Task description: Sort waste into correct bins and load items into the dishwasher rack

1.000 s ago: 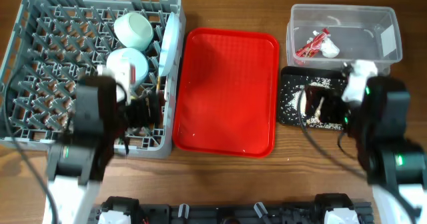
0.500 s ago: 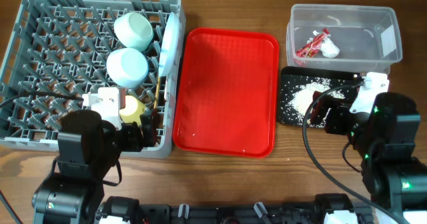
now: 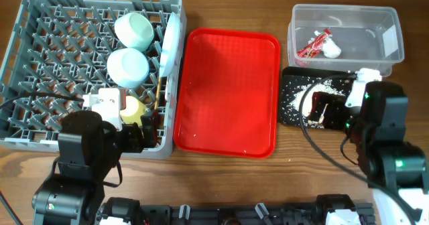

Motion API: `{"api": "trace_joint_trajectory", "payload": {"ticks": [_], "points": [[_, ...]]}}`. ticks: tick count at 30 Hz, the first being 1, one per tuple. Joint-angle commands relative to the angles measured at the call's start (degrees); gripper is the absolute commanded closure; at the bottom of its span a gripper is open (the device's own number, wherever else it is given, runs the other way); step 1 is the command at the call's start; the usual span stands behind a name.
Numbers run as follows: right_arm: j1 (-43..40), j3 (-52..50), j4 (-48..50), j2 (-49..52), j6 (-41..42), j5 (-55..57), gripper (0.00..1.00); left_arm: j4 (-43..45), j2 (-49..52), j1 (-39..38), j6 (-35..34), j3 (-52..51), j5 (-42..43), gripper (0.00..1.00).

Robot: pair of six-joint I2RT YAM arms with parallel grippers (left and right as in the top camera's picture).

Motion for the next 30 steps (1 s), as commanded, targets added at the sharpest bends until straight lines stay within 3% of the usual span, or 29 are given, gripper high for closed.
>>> {"api": "trace_joint_trajectory", "payload": {"ticks": [1,6,14,26,30], "points": [[0.1,-3.8,5.8,-8.2,0.4,1.6,0.0,-0.1,0.0,-0.3,0.9,-0.6,-0.5,0.0],[0.1,-18.8,23.8,-25.2,0.4,1.6,0.0,-0.1,0.0,-0.3,0.9,-0.6,-0.5,0.0],[0.1,-37.9,40.8,-42.2,0.6,1.0,0.0,-0.1,0.0,-0.3,0.9,-0.6,-0.5,0.0],[0.1,-53.7,63.8,-47.7,-0.3,-0.3,0.0,-0.1,0.0,-0.3,0.9,-0.6,-0.5,0.0],[0.1,-54.1,61.0,-47.7,-4.5,-2.5,0.0,-0.1,0.0,-0.3,0.9,-0.6,-0.5,0.0]]}}
